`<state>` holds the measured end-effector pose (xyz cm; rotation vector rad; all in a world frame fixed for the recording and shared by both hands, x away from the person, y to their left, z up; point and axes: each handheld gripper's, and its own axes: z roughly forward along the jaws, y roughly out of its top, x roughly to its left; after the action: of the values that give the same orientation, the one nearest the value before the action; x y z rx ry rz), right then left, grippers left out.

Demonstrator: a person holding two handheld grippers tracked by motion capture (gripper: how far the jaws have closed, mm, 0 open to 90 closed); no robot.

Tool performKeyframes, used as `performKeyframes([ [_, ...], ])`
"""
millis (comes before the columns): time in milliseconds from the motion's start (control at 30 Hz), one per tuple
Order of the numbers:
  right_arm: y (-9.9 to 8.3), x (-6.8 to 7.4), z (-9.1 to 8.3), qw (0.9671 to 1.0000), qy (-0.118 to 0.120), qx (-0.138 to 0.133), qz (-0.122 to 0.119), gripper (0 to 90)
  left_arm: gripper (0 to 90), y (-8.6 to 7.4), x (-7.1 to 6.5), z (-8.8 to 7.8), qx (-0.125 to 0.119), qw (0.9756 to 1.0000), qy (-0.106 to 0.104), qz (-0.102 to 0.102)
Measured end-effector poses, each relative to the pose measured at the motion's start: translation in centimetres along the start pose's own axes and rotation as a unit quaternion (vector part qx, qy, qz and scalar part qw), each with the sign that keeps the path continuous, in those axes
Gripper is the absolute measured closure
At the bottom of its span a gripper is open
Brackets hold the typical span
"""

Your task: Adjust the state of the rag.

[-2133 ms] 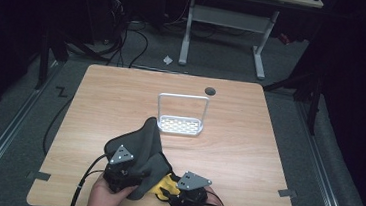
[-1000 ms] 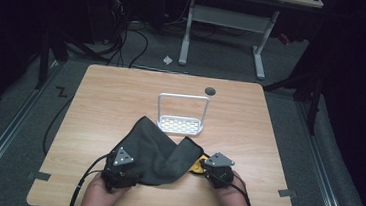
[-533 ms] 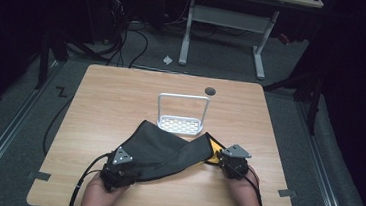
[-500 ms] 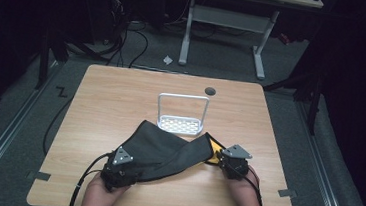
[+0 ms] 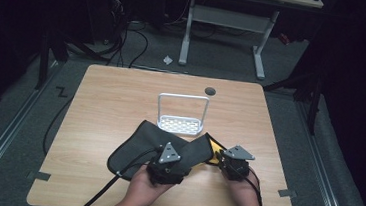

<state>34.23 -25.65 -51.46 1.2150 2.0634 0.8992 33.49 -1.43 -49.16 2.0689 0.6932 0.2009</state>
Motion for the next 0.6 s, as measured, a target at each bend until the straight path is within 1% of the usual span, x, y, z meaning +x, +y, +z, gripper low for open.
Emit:
performKeyframes([
  [67, 0.0, 0.0, 0.0, 1.0, 0.002, 0.001, 0.001, 79.9, 52.1, 0.5, -0.3, 1.1, 0.009, 0.9999, 0.007, 0.007],
  [100, 0.0, 0.0, 0.1, 1.0, 0.002, 0.0, 0.0, 80.0, 55.3, 0.6, -0.3, 1.5, 0.017, 0.9997, 0.015, 0.011],
  [133, 0.0, 0.0, 0.1, 1.0, 0.003, 0.001, 0.001, 80.0, 59.6, 0.7, -0.3, 2.0, 0.023, 0.9994, 0.023, 0.012],
  [200, 0.0, 0.0, 0.1, 1.0, 0.004, 0.001, -0.001, 80.0, 73.0, 0.5, 0.1, 2.6, 0.035, 0.999, 0.026, 0.008],
  [233, 0.0, 0.0, 0.1, 1.0, 0.004, 0.002, -0.001, 80.0, 78.1, 0.4, 0.2, 2.6, 0.037, 0.9989, 0.027, 0.007],
  [267, -0.1, 0.0, 0.1, 1.0, 0.005, 0.002, 0.0, 80.0, 82.4, 0.4, 0.4, 2.5, 0.033, 0.9991, 0.025, 0.002],
  [333, -0.2, -0.2, 0.2, 1.0, 0.006, 0.005, 0.003, 80.0, 85.5, 0.5, 0.4, 1.7, 0.023, 0.9995, 0.02, -0.002],
  [367, -0.2, -0.4, 0.3, 0.9999, 0.007, 0.006, 0.006, 80.0, 85.9, 0.6, 0.2, 1.2, 0.014, 0.9998, 0.012, -0.006],
  [467, -0.3, -1.0, 0.3, 0.9999, 0.004, 0.007, 0.015, 77.3, 86.3, 0.8, -0.8, -1.0, -0.014, 0.9998, -0.015, 0.001],
  [500, -0.2, -1.2, 0.1, 0.9997, 0.004, 0.005, 0.023, 76.0, 86.3, 0.7, -1.2, -1.7, -0.017, 0.9995, -0.025, 0.005],
  [567, -0.1, -1.9, -0.6, 0.9995, -0.002, -0.008, 0.03, 74.8, 86.2, 0.0, -1.9, -2.7, -0.017, 0.9991, -0.036, 0.016],
  [600, -0.1, -2.2, -0.9, 0.9993, -0.008, -0.014, 0.035, 74.2, 86.3, -0.6, -2.0, -3.0, -0.009, 0.9988, -0.046, 0.012],
])
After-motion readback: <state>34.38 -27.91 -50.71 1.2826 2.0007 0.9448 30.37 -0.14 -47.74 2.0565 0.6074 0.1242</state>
